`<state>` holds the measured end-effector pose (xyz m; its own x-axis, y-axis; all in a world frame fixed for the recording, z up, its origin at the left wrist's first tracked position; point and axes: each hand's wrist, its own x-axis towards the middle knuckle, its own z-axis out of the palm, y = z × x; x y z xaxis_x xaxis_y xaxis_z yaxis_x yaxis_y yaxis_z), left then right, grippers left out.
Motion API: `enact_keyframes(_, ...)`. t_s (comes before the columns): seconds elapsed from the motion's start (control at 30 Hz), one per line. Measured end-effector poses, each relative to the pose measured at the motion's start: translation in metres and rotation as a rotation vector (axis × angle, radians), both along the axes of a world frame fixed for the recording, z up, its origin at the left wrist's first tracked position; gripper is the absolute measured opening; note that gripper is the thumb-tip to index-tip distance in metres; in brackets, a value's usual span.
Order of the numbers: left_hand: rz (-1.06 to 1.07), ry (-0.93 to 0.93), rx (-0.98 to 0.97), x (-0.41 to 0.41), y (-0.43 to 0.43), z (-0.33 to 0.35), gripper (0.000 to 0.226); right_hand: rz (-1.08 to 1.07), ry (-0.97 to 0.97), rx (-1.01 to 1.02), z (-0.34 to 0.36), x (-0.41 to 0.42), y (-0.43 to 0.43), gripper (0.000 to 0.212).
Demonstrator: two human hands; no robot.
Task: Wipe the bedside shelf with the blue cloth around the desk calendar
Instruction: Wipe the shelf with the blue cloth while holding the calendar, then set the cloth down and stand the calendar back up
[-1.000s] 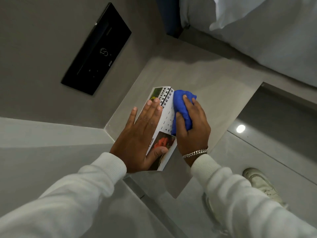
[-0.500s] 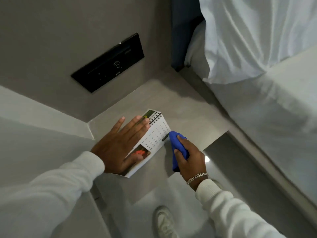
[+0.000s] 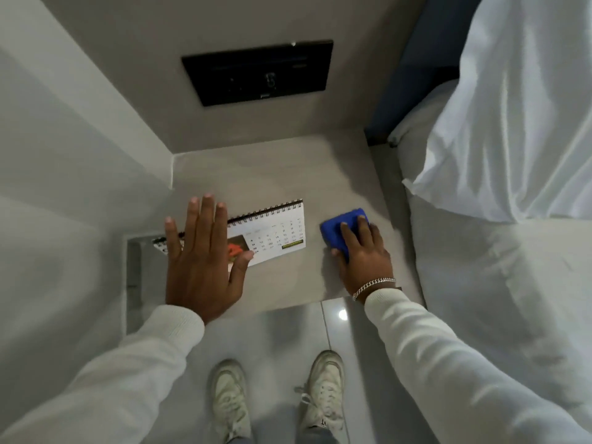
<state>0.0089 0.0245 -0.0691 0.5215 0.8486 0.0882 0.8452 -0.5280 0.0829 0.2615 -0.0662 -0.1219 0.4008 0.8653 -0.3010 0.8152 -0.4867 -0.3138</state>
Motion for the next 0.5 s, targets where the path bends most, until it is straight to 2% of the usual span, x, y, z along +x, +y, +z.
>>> enact_keyframes(0.07,0.042,0.012,0.008,0.002,-0.004,-0.006,0.075,0.062,-0.037,-0.076,-0.017,-0.006,-0.007,0.065)
enact_keyframes(0.2,0.067,0.030,0.029,0.004,-0.004,-0.012,0.077,0.060,-0.083,-0.082,-0.033,-0.012,-0.016,0.083)
enact_keyframes(0.33,0.064,0.043,0.012,0.002,-0.005,-0.011,0.079,0.110,-0.079,-0.177,-0.034,-0.008,-0.012,0.093)
enact_keyframes(0.43,0.081,-0.050,-0.042,-0.003,-0.010,-0.001,0.076,0.118,-0.031,-0.290,-0.020,-0.003,-0.002,0.096)
enact_keyframes(0.5,0.179,-0.183,-0.073,-0.008,-0.017,0.009,0.075,0.078,0.020,-0.337,0.000,-0.004,0.010,0.093)
